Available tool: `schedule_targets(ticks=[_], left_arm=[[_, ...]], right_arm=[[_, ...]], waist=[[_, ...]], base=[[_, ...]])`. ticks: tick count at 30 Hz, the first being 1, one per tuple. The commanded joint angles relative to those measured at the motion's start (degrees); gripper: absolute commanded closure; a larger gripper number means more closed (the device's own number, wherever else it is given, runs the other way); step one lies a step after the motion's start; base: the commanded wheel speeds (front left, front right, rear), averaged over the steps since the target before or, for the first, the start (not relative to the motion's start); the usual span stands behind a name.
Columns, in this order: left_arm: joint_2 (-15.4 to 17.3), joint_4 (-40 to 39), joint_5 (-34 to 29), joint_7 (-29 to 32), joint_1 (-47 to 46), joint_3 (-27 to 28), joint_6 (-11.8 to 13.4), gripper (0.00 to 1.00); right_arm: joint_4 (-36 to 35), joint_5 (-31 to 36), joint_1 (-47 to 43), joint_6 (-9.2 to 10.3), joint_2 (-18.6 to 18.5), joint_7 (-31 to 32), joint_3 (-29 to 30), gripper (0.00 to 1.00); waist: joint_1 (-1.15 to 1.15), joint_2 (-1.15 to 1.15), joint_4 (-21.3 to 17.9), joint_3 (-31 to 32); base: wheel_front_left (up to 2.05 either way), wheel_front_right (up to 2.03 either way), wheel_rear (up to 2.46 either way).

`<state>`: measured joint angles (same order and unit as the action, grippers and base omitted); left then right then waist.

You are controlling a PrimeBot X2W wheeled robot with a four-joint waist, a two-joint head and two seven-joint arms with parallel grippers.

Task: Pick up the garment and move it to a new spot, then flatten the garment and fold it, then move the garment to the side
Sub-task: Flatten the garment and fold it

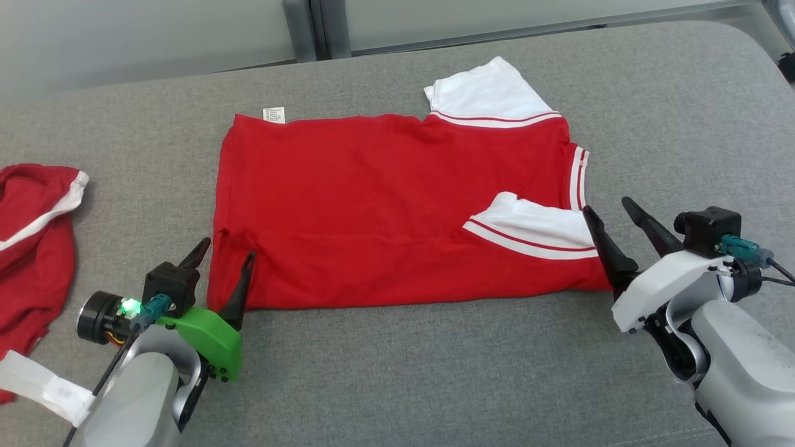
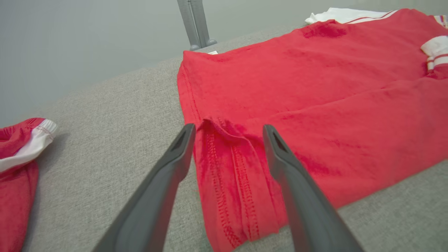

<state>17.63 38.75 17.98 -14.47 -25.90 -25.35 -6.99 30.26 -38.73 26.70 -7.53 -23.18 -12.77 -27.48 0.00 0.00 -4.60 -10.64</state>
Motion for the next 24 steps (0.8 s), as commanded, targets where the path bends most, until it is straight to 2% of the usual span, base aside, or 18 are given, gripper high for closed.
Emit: schedule_targets(ticks=[1,11,24], left_arm=[[-0.25,0.33,0.52,-0.41,0.60,0.47,0.34,0.00],[-3.14,-1.98,1.89,-0.77,7.80,3.90,1.32,0.00],[-4.81,2.76,1.28,-0.74,6.20,7.13,2.26,0.00]], right_arm=[[0.83,-0.45,-0.87,0.09,-0.42,-0.74,-0.52,0.00],[3.62,-2.09,-6.77,0.09,-0.75,-2.37,-1.06,0.00],[7.94,1.44,-5.52,0.09,2.71,-2.47,-1.46,0.00]], waist=[[0.00,0.00,0.22,0.67],[0.00,0.00,0.18,1.37],[0.00,0.00,-0.31,-0.36]], base=[[0.00,0.00,0.00],[0.00,0.00,0.00],[0.00,0.00,0.00]])
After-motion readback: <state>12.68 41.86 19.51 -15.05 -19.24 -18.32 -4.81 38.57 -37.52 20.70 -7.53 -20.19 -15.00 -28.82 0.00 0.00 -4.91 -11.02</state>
